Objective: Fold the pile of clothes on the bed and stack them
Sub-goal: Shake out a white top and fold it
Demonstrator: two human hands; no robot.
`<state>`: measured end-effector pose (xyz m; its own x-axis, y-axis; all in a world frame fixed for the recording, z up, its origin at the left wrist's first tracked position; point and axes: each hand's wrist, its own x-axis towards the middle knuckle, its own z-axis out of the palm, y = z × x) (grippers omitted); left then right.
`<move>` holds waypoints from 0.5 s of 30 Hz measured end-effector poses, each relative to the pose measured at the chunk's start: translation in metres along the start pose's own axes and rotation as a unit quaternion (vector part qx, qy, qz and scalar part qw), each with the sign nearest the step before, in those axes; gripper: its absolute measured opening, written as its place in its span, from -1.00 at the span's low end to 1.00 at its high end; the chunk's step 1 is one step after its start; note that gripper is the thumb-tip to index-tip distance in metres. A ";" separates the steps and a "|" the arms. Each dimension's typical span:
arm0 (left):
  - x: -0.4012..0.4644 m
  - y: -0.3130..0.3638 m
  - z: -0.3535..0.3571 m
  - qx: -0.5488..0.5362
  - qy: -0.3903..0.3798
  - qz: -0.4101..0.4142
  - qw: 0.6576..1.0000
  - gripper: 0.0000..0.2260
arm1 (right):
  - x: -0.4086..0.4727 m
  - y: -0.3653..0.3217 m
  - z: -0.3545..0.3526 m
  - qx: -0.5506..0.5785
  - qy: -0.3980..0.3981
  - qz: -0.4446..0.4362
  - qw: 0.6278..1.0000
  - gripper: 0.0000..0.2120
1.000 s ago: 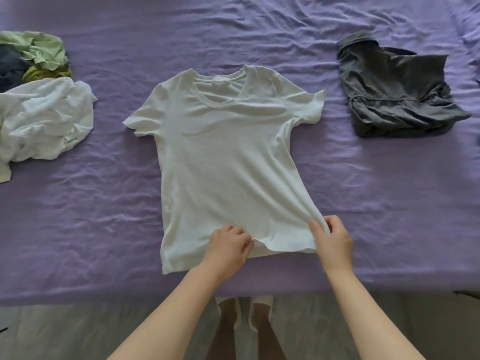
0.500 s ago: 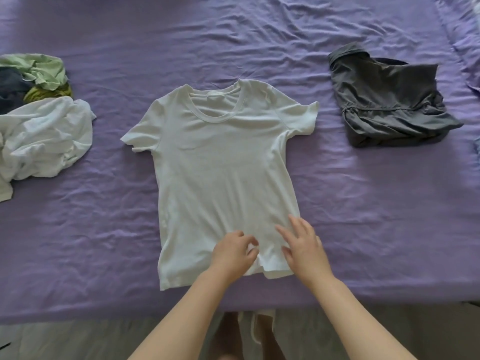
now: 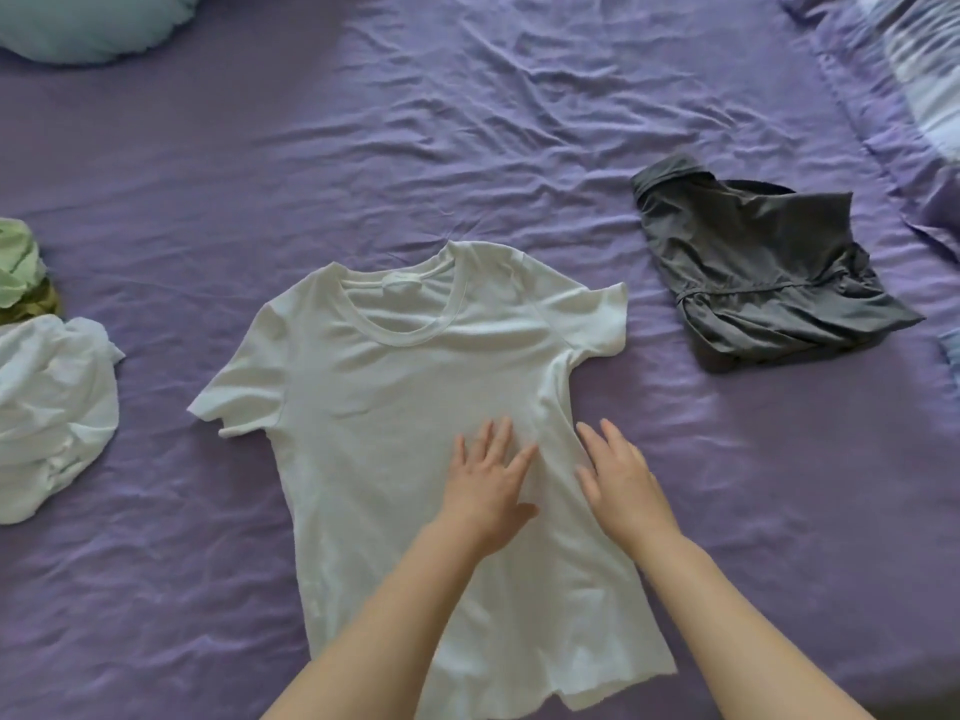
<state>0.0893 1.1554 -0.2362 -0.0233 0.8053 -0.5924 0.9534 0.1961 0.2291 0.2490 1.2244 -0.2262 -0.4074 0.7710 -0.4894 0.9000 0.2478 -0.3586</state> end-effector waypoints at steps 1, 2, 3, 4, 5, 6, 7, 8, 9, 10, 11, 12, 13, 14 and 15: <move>0.012 -0.004 -0.010 0.005 -0.002 0.008 1.000 -0.34 | 0.016 -0.004 -0.007 0.018 0.004 0.006 1.000 -0.47; 0.025 -0.008 -0.019 0.012 -0.002 0.017 1.000 -0.34 | 0.032 -0.008 -0.013 0.046 0.014 0.013 0.999 -0.46; 0.037 -0.010 -0.027 0.021 -0.002 0.025 0.999 -0.35 | 0.047 -0.012 -0.018 0.087 0.033 0.025 0.995 -0.46; 0.049 -0.012 -0.035 0.031 0.000 0.031 0.999 -0.35 | 0.061 -0.015 -0.023 0.138 0.061 0.045 0.987 -0.45; 0.060 -0.014 -0.041 0.040 0.001 0.038 0.998 -0.35 | 0.073 -0.019 -0.026 0.193 0.098 0.074 0.974 -0.44; 0.070 -0.015 -0.045 0.044 0.003 0.045 0.998 -0.36 | 0.084 -0.025 -0.029 0.247 0.134 0.109 0.954 -0.41; 0.078 -0.016 -0.047 0.044 0.006 0.053 0.998 -0.35 | 0.094 -0.030 -0.030 0.297 0.165 0.140 0.930 -0.38; 0.085 -0.016 -0.048 0.041 0.011 0.061 0.997 -0.35 | 0.103 -0.034 -0.030 0.340 0.188 0.160 0.908 -0.34; 0.090 -0.017 -0.048 0.037 0.020 0.068 0.997 -0.34 | 0.112 -0.038 -0.030 0.367 0.203 0.170 0.892 -0.31; 0.093 -0.017 -0.047 0.037 0.030 0.074 0.996 -0.32 | 0.120 -0.040 -0.031 0.372 0.216 0.171 0.886 -0.30; 0.095 -0.019 -0.045 0.042 0.040 0.080 0.995 -0.29 | 0.126 -0.039 -0.033 0.356 0.233 0.162 0.890 -0.31; 0.097 -0.020 -0.043 0.053 0.047 0.084 0.994 -0.25 | 0.132 -0.037 -0.037 0.333 0.254 0.148 0.896 -0.34; 0.099 -0.022 -0.043 0.063 0.046 0.085 0.993 -0.21 | 0.136 -0.033 -0.041 0.313 0.271 0.133 0.901 -0.35; 0.101 -0.024 -0.043 0.069 0.039 0.083 0.993 -0.17 | 0.139 -0.027 -0.045 0.297 0.277 0.123 0.906 -0.35; 0.104 -0.025 -0.044 0.073 0.027 0.081 0.994 -0.15 | 0.140 -0.022 -0.047 0.284 0.269 0.120 0.912 -0.33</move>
<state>0.0495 1.2587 -0.2690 0.1207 0.8497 -0.5132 0.9796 -0.0183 0.2001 0.1793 1.3548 -0.2494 0.0642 0.9772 -0.2023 0.6651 -0.1930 -0.7214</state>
